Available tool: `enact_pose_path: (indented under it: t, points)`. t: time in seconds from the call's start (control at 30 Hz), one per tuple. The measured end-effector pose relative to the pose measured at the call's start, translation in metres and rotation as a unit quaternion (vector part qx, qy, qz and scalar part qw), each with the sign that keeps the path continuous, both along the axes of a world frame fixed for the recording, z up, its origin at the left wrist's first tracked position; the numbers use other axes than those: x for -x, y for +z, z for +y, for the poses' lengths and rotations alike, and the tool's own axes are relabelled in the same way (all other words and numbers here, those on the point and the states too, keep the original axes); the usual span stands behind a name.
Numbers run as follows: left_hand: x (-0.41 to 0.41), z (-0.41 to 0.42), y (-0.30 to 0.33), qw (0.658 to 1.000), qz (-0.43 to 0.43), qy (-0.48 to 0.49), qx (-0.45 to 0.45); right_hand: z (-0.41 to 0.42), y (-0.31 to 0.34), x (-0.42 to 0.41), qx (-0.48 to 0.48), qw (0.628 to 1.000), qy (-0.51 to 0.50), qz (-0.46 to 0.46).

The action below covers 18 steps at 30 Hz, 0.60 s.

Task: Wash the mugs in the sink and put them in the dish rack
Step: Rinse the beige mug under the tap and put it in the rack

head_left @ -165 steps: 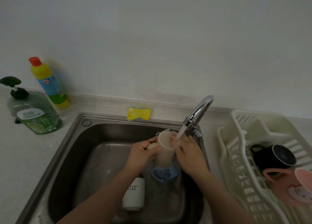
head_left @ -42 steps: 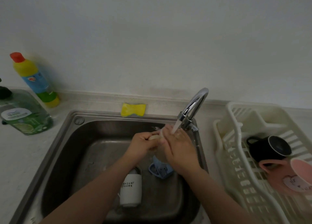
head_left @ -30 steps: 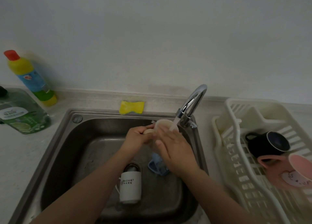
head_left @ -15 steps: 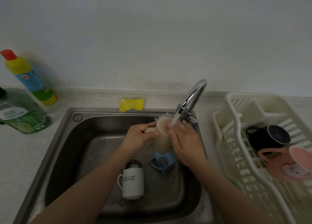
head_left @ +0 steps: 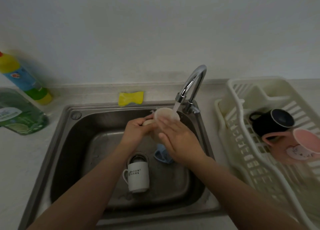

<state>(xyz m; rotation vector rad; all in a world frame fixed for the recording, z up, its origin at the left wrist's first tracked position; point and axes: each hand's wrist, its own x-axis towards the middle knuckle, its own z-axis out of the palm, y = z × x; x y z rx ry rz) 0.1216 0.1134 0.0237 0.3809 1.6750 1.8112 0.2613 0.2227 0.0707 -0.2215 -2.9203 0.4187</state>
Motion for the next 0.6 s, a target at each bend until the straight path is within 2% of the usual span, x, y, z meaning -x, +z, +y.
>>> enact_pose_path:
  t: [0.07,0.17,0.23,0.3,0.37,0.47,0.6]
  points:
    - [-0.001,-0.006,-0.003,1.000,0.014,-0.008,0.006,0.013,-0.003,-0.017,-0.009,1.000,-0.015,-0.007]
    - [-0.009,-0.005,-0.006,1.000,0.008,-0.021,0.015,0.017,-0.001,0.002,0.029,0.997,-0.075,-0.014]
    - [-0.011,-0.001,-0.005,1.000,-0.008,-0.002,0.010,0.000,0.001,0.010,0.023,0.998,-0.066,0.002]
    - [-0.010,-0.002,-0.003,1.000,-0.017,0.010,0.006,-0.006,0.004,-0.004,0.007,0.999,-0.025,0.032]
    - [-0.009,-0.006,-0.003,1.000,-0.018,0.006,-0.006,0.004,0.005,-0.023,-0.005,0.999,-0.029,0.036]
    - [-0.014,-0.004,0.001,1.000,-0.003,-0.019,-0.001,0.018,0.005,-0.013,0.020,0.996,-0.078,0.033]
    - [-0.012,0.001,0.005,0.999,-0.037,0.010,0.010,0.006,0.004,-0.001,0.074,0.994,-0.043,0.062]
